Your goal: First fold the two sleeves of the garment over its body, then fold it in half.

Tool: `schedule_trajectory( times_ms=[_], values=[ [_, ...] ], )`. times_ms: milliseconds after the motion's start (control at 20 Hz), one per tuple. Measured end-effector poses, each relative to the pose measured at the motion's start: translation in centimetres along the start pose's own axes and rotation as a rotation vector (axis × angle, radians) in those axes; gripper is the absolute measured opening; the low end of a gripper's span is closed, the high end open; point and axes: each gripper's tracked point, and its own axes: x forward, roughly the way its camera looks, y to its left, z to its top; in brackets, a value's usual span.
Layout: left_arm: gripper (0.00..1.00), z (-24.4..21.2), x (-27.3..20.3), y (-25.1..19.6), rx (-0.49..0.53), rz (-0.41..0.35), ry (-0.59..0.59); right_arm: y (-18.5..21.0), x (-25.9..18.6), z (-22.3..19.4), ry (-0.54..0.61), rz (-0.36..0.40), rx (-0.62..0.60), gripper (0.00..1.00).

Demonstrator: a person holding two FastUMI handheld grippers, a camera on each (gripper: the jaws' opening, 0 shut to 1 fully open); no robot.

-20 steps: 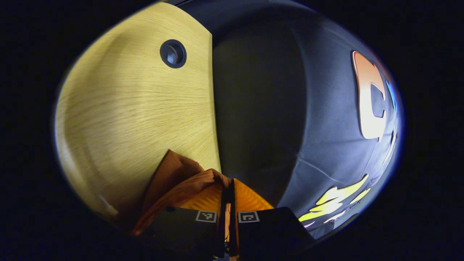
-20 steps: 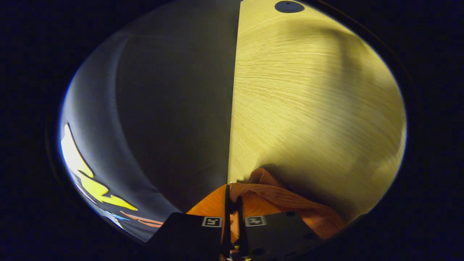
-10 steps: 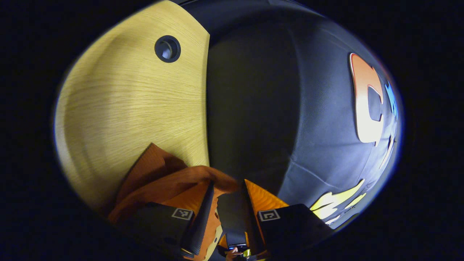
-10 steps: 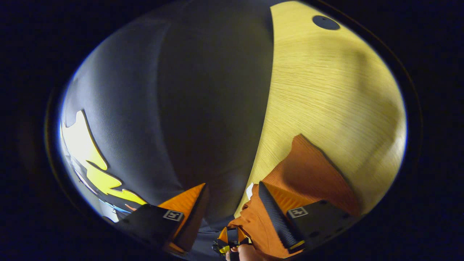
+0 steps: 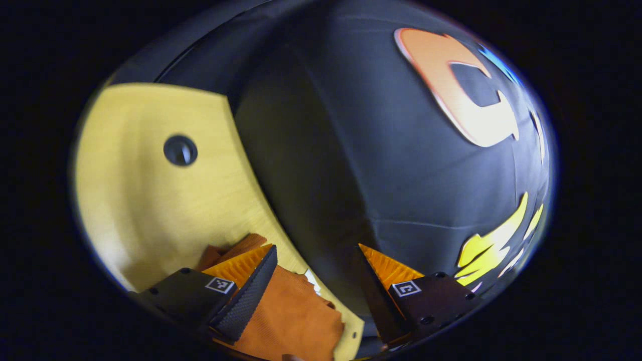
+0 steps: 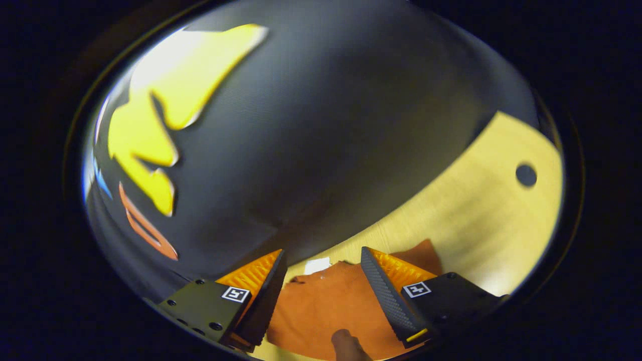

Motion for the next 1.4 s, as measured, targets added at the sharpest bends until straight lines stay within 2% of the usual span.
schedule_trajectory(
  times_ms=[100, 200, 250, 300, 350, 450, 500, 600, 700, 900, 950, 1050, 1150, 1400],
  values=[
    [0.98, 1.7, -3.3, -1.6, 0.188, 0.029, -0.023, 1.8, -3.0, 1.6, -0.085, -0.085, -0.262, 0.95],
    [0.98, 4.4, -7.7, -3.4, 0.420, 0.083, -0.093, 4.5, -6.8, 3.1, -0.182, -0.150, -0.507, 0.95],
    [0.98, 5.9, -10.1, -5.1, 0.544, 0.091, -0.137, 6.5, -7.7, 3.3, -0.224, -0.151, -0.592, 0.87],
    [0.99, 6.9, -12.8, -6.7, 0.663, 0.101, -0.191, 8.0, -9.4, 3.8, -0.272, -0.159, -0.654, 0.95],
    [0.99, 7.7, -15.3, -8.5, 0.773, 0.095, -0.242, 9.3, -11.1, 3.9, -0.333, -0.188, -0.704, 0.95],
    [0.98, 6.4, -19.0, -11.0, 0.904, 0.069, -0.268, 11.1, -14.1, 2.4, -0.428, -0.206, -0.743, 0.97],
    [0.98, 4.7, -20.8, -11.4, 0.935, 0.060, -0.249, 11.9, -15.8, 1.3, -0.460, -0.197, -0.764, 0.97],
    [0.98, 1.3, -24.2, -11.1, 0.975, 0.053, -0.198, 13.1, -19.3, -0.3, -0.549, -0.225, -0.812, 0.97],
    [0.98, -1.7, -26.9, -10.2, 0.998, 0.069, -0.167, 14.3, -21.3, -3.2, -0.548, -0.214, -0.783, 0.95],
    [0.98, -6.9, -32.0, -9.2, 0.937, 0.091, -0.089, 11.0, -27.8, -6.5, -0.558, -0.266, -0.720, 0.96],
    [0.98, -7.6, -32.9, -9.4, 0.916, 0.085, -0.090, 10.6, -29.1, -7.3, -0.562, -0.255, -0.729, 0.96],
    [0.98, -8.6, -33.9, -10.4, 0.894, 0.053, -0.109, 9.9, -30.9, -8.0, -0.566, -0.270, -0.710, 0.96],
    [1.00, -9.2, -34.2, -11.1, 0.881, 0.019, -0.129, 9.9, -31.4, -8.7, -0.557, -0.253, -0.680, 0.96],
    [0.98, -8.0, -35.1, -12.1, 0.879, -0.006, -0.196, 10.1, -31.0, -9.8, -0.533, -0.234, -0.679, 0.99]
  ],
)
